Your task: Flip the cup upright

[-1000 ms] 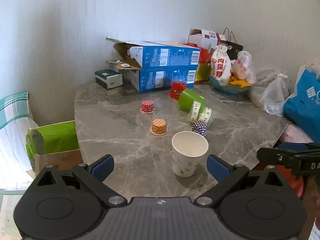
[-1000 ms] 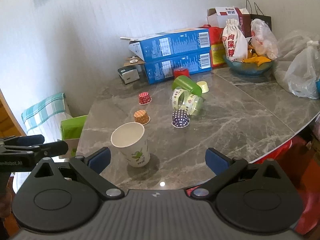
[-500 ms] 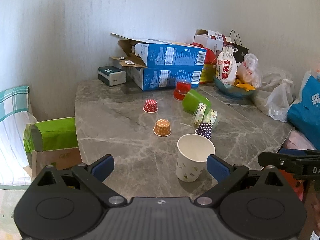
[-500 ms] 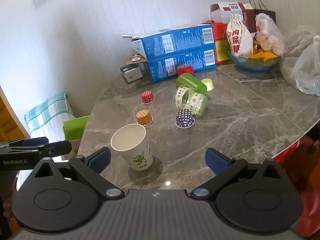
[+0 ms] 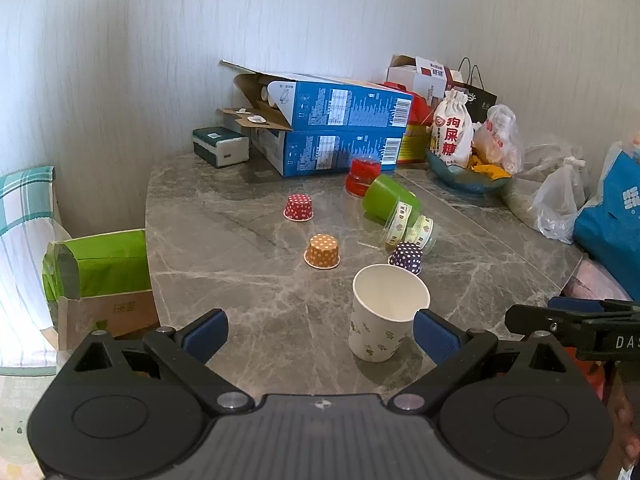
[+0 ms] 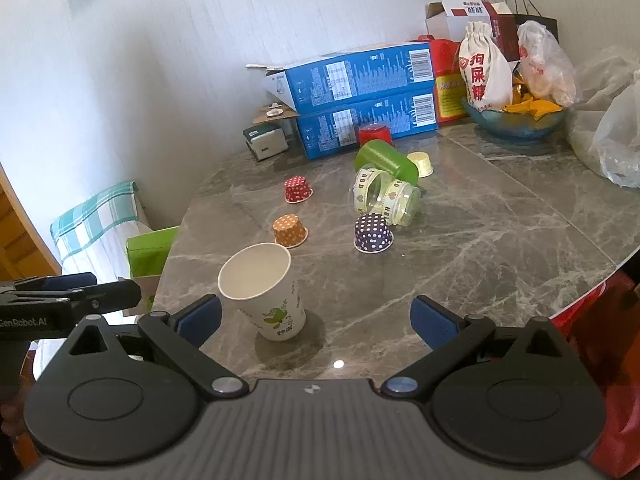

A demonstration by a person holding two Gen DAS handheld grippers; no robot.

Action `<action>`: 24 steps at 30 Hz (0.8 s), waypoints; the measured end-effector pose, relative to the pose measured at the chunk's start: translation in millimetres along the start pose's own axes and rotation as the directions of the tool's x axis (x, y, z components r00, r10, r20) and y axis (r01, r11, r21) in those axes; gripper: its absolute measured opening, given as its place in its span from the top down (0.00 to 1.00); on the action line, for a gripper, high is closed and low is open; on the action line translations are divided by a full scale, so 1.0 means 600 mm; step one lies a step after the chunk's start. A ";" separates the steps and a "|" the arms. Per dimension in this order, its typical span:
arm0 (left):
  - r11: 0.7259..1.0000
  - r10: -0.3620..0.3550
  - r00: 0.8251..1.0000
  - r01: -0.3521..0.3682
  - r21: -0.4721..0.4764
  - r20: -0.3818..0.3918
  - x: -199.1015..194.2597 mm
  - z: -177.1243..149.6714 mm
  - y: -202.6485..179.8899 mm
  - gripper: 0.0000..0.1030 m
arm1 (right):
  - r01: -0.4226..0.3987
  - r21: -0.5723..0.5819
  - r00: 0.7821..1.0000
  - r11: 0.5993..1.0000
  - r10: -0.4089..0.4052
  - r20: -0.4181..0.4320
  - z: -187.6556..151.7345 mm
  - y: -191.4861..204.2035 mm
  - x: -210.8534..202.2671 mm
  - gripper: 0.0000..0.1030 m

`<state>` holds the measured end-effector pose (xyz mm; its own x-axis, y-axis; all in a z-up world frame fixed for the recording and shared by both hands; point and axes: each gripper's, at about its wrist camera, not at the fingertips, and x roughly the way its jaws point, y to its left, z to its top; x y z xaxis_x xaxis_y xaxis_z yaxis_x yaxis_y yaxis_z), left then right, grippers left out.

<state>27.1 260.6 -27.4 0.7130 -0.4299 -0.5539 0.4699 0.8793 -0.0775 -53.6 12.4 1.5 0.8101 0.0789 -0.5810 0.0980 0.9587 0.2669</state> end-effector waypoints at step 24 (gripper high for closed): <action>0.999 -0.034 0.999 0.034 -0.009 0.003 0.011 0.005 0.006 0.03 | -0.016 0.027 1.000 0.999 0.017 -0.002 0.004 -0.010 0.018 0.01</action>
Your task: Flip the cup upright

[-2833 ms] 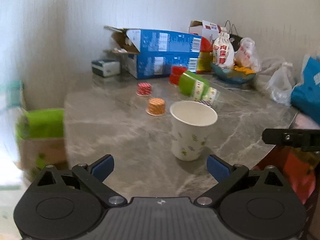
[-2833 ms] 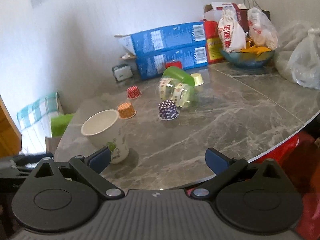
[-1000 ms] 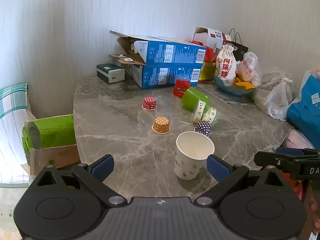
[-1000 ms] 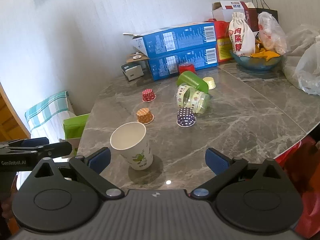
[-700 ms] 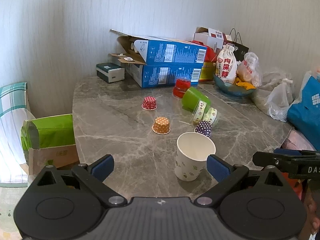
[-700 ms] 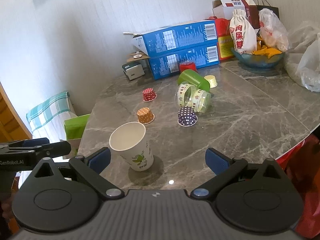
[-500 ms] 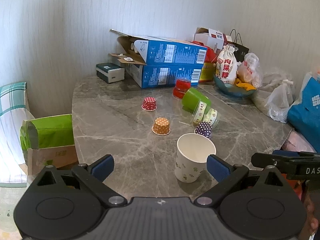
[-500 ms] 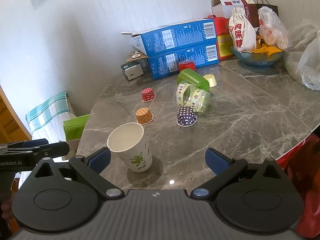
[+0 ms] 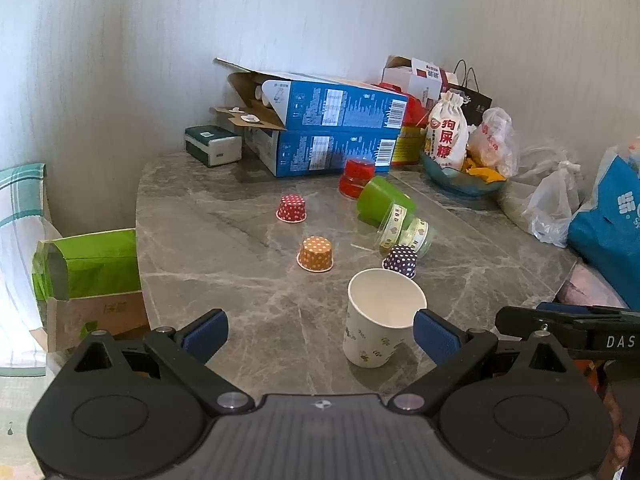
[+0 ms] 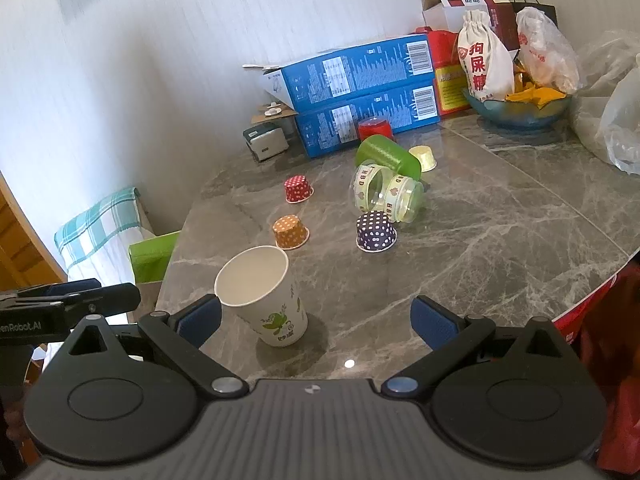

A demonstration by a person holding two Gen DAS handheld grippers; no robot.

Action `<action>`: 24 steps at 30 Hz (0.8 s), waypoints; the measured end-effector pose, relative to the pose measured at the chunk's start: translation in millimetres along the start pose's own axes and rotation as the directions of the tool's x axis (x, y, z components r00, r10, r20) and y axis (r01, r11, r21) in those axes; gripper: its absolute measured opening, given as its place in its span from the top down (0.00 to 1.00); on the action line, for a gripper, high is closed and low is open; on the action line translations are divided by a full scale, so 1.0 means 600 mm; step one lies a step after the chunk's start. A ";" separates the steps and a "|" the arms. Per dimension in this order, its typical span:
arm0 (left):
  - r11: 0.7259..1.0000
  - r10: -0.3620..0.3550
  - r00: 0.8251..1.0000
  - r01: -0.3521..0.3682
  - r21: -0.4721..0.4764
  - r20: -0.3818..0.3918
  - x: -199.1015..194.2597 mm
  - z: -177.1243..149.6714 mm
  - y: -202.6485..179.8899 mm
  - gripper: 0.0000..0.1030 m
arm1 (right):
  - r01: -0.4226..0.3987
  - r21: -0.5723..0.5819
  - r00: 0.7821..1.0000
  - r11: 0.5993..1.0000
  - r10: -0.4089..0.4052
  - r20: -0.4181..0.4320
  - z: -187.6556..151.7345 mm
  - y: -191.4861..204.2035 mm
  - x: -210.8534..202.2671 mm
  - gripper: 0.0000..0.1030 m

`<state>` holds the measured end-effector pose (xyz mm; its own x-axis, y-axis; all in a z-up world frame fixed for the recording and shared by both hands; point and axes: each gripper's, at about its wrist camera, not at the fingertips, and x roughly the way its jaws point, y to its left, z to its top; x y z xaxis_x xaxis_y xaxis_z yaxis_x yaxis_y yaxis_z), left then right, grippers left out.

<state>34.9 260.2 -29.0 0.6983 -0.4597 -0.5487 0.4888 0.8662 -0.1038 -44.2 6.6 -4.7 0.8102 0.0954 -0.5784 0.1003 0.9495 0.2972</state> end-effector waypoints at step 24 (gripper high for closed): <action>0.999 -0.032 0.999 0.032 -0.009 0.036 -0.013 -0.010 0.009 0.03 | 0.003 -0.032 1.000 0.999 -0.003 0.000 -0.001 0.032 -0.001 0.01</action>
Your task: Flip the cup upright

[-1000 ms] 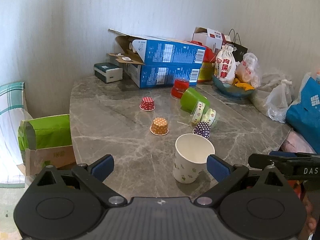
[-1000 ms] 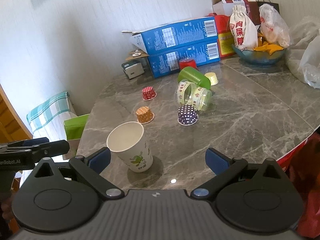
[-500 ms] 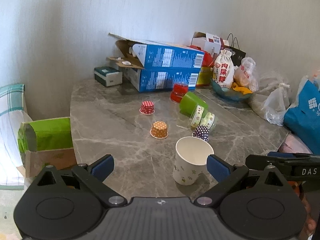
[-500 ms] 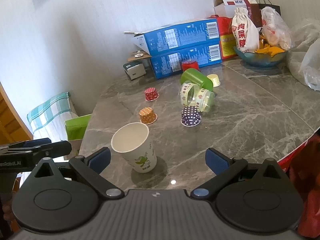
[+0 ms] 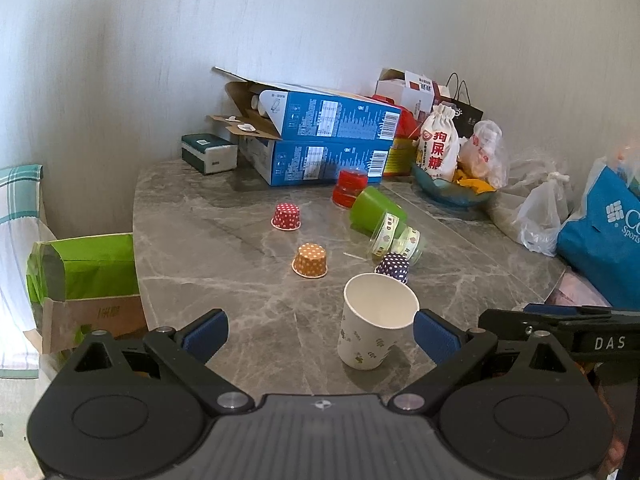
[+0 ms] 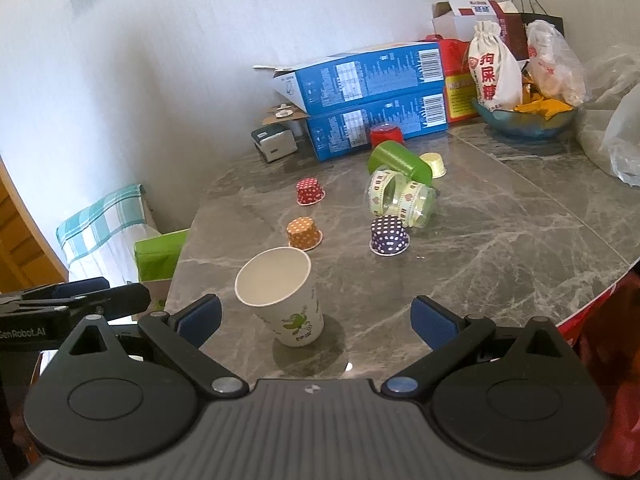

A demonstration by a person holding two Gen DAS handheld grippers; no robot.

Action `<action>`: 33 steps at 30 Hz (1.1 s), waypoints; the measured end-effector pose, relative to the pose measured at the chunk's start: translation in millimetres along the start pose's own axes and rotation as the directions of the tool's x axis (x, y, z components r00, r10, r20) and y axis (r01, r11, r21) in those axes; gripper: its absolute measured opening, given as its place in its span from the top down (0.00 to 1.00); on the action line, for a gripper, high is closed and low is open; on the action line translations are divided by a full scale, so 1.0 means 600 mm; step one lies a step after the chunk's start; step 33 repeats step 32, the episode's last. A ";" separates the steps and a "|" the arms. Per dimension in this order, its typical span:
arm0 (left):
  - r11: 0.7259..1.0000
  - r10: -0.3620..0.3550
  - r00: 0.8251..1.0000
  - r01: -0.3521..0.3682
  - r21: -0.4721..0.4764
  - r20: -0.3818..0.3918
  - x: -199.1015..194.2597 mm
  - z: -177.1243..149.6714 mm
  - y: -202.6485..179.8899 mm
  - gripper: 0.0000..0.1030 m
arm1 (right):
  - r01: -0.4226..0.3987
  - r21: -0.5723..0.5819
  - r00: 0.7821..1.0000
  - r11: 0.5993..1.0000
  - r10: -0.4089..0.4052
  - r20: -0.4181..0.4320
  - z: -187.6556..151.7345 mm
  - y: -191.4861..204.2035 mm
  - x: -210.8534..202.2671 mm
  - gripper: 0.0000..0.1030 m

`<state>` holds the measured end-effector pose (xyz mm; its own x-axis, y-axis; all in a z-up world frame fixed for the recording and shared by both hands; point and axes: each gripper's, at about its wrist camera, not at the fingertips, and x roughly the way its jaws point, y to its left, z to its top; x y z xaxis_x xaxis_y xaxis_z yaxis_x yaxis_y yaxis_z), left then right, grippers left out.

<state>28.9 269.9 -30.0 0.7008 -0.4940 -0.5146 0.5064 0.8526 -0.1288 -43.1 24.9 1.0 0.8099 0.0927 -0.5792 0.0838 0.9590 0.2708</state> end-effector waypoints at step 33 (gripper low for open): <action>1.000 -0.001 0.997 0.000 0.010 0.076 0.049 0.015 0.016 0.03 | -0.083 -0.068 0.997 0.994 0.082 -0.016 -0.038 0.004 0.082 0.01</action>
